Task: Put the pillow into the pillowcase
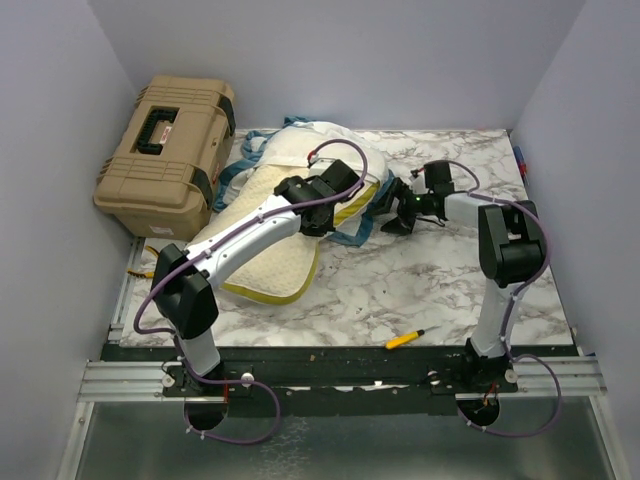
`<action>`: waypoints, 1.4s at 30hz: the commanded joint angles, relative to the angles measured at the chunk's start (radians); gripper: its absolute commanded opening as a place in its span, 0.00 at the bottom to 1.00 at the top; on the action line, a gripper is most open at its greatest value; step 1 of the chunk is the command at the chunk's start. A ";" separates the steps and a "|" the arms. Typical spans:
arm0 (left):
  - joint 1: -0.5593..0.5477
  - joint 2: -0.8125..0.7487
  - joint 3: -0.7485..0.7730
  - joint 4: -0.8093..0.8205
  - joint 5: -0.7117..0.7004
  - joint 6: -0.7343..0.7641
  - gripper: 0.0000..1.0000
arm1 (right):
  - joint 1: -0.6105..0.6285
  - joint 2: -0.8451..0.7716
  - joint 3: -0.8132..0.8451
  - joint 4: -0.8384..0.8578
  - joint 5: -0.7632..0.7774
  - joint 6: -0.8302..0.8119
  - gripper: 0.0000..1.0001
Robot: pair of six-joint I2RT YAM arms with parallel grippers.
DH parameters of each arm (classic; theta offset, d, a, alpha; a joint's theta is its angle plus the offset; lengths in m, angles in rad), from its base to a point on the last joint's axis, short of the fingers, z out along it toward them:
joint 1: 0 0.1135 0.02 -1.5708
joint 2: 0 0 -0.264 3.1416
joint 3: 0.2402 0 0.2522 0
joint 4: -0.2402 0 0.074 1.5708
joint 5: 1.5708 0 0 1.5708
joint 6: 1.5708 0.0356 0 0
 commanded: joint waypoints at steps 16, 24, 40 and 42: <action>0.092 -0.118 -0.052 0.125 0.151 -0.042 0.00 | 0.054 0.031 0.054 0.156 -0.071 0.046 0.00; 0.095 0.011 0.002 0.213 0.221 -0.069 0.00 | 0.201 -0.231 -0.090 0.098 -0.274 0.054 0.00; 0.119 0.010 -0.081 0.193 0.064 -0.102 0.00 | 0.395 -0.423 -0.069 -0.276 -0.140 -0.135 0.32; 0.131 -0.030 -0.117 0.194 0.062 -0.094 0.00 | 0.374 -0.445 -0.060 -0.282 -0.089 -0.130 0.48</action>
